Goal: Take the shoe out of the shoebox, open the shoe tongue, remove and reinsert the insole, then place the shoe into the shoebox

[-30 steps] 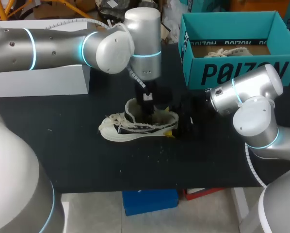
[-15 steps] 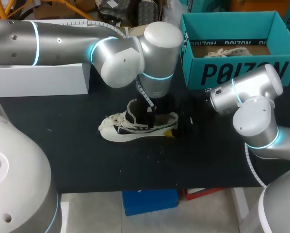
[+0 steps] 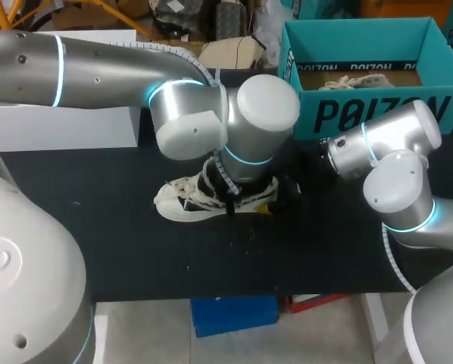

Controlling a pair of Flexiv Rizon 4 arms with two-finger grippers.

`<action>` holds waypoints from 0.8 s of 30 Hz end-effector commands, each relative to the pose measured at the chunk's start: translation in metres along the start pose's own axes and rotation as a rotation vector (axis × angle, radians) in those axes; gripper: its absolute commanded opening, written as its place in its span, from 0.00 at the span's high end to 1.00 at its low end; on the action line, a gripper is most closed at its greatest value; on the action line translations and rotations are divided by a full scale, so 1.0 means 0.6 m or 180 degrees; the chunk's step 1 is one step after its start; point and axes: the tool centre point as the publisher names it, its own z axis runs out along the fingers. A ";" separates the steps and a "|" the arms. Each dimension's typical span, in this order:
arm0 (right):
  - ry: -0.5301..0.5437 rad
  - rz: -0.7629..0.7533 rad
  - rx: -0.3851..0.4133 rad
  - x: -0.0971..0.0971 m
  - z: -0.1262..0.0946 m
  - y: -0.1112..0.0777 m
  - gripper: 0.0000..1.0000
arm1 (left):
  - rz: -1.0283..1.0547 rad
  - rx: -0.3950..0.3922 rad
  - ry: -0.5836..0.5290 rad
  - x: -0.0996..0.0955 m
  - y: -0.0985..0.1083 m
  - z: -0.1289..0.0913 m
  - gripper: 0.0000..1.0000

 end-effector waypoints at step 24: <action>-0.0001 0.0007 0.0002 -0.004 -0.002 -0.004 1.00 | -0.0201 0.0521 -0.0645 -0.010 0.037 0.089 1.00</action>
